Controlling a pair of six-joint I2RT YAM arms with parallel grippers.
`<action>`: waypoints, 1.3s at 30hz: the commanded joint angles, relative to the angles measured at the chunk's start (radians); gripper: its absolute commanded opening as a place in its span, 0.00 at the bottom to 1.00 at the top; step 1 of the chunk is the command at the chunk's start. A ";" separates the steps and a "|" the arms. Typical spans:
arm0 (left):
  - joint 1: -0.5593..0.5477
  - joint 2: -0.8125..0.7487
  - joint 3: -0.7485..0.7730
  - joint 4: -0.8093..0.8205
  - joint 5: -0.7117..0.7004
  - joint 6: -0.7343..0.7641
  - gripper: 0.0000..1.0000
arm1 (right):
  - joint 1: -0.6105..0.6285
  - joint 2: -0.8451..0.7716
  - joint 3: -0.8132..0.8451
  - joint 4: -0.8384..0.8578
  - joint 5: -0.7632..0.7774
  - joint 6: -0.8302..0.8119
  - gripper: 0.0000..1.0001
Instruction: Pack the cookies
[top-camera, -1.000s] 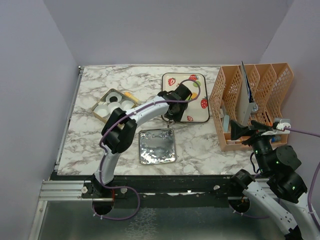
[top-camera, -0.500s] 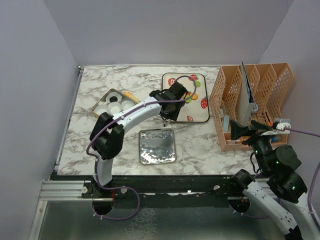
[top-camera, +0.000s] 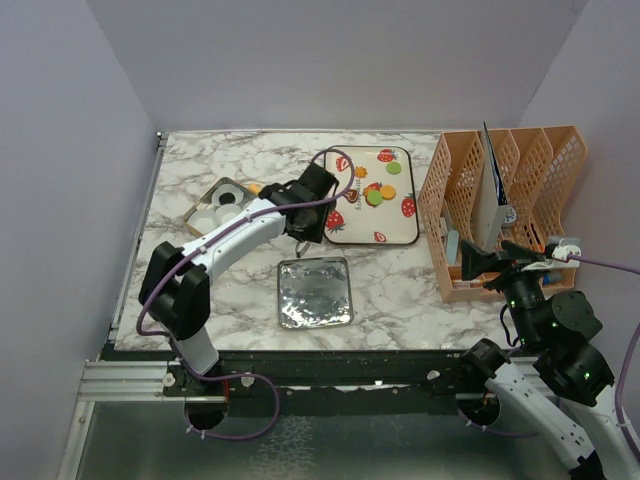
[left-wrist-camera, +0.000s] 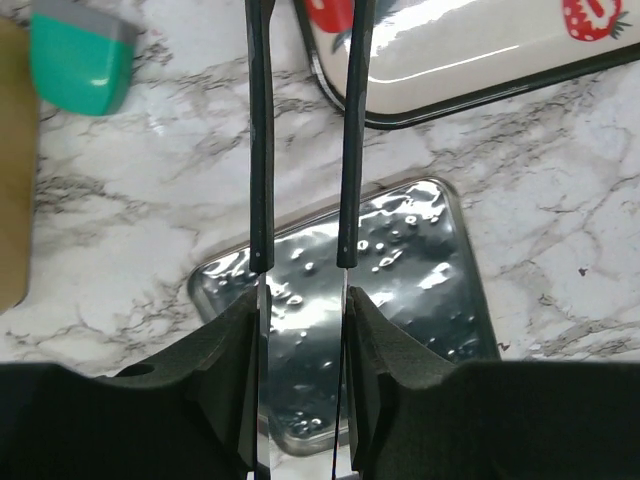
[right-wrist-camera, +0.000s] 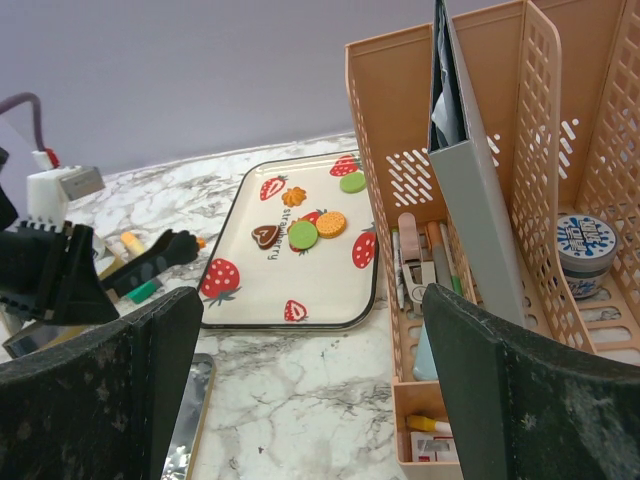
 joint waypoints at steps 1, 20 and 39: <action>0.075 -0.120 -0.050 -0.012 -0.029 -0.006 0.17 | 0.000 -0.008 -0.008 -0.002 0.003 -0.011 1.00; 0.451 -0.281 -0.172 -0.093 0.065 0.169 0.18 | 0.000 0.002 -0.009 -0.003 -0.002 -0.011 1.00; 0.485 -0.170 -0.193 -0.058 0.105 0.157 0.20 | 0.000 0.004 -0.009 -0.001 0.000 -0.014 1.00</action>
